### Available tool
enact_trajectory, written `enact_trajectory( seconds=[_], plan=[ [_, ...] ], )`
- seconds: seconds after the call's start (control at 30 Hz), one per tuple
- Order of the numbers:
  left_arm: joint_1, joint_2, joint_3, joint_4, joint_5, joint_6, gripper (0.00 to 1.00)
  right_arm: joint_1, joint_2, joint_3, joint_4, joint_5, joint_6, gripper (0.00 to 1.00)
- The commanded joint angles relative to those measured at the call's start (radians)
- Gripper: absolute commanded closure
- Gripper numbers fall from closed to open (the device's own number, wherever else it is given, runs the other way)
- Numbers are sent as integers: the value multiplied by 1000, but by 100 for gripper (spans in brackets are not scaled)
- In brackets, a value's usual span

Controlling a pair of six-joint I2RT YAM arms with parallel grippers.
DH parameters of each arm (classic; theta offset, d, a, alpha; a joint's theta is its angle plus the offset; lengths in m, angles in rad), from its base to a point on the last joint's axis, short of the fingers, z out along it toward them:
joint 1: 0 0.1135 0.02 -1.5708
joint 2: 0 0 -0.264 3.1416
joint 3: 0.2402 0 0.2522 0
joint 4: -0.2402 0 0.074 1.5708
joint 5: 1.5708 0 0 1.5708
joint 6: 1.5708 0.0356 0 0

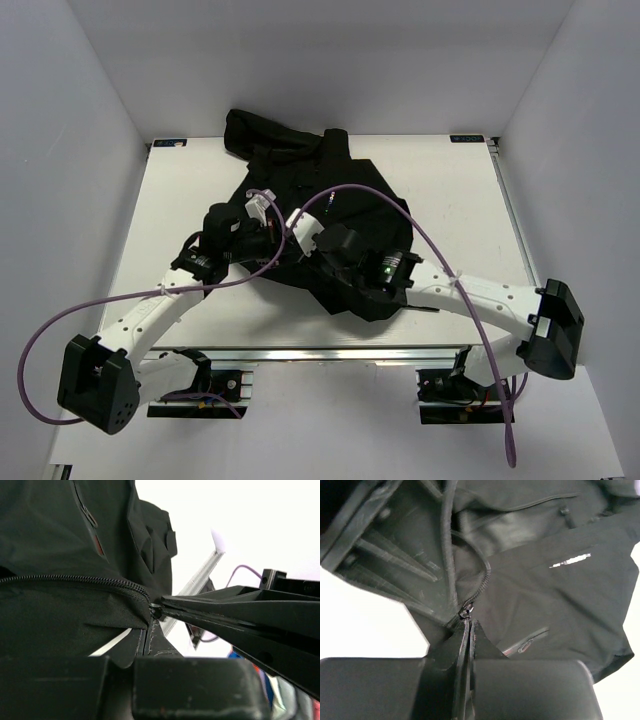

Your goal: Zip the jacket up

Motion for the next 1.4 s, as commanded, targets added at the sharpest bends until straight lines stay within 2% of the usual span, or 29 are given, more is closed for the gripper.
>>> enact_trajectory(
  seconds=[0.0, 0.17, 0.23, 0.4, 0.57, 0.67, 0.7, 0.77, 0.83, 0.93, 1.0, 1.03, 1.1, 1.13, 1.17, 1.23, 1.33, 1.37],
  plan=[
    [-12, -14, 4, -176, 121, 35, 100, -63, 41, 28, 171, 513, -109, 100],
    [-22, -23, -6, -201, 103, 26, 100, -67, 57, 29, 264, 494, -112, 100],
    [-28, -23, -18, -193, 106, 10, 100, -69, 58, 22, 375, 511, -137, 100],
    [-49, -23, -37, -167, 126, -22, 100, -112, 67, 42, 448, 446, -172, 100],
    [-51, -34, -23, -262, 178, -49, 100, -196, 150, 143, 336, 437, -157, 100],
    [-51, -24, 10, -360, 103, -27, 100, -209, 101, 170, 69, 189, -114, 100],
    [-51, -14, 49, -377, 80, -4, 100, -209, 84, 172, 4, 23, -46, 100],
    [-51, 4, 83, -400, 45, 18, 100, -209, 26, 114, -83, -180, 8, 100],
    [-51, 6, 100, -391, 52, 29, 100, -209, -18, 60, -68, -206, 59, 100],
    [-51, 10, 92, -395, 80, 24, 100, -210, -25, 51, -82, -128, 74, 100],
    [-51, 21, 103, -423, 75, 41, 86, -209, -41, 51, -88, -161, 70, 100],
    [-51, 21, 125, -451, 71, 49, 72, -209, -60, 49, -93, -180, 68, 100],
    [-51, 4, 150, -471, 17, 58, 59, -209, -74, 48, -122, -216, 78, 100],
    [-51, -25, 164, -489, -14, 58, 46, -209, -78, 52, -139, -230, 79, 100],
    [-52, -39, 194, -497, -67, 58, 28, -209, -81, 57, -157, -255, 90, 100],
    [-51, -60, 230, -538, -110, 61, 10, -209, -91, 60, -189, -278, 99, 100],
    [-51, -77, 273, -563, -160, 66, 9, -212, -103, 55, -197, -341, 116, 100],
    [-51, -88, 276, -563, -163, 69, 7, -216, -106, 57, -199, -403, 116, 100]
  ],
)
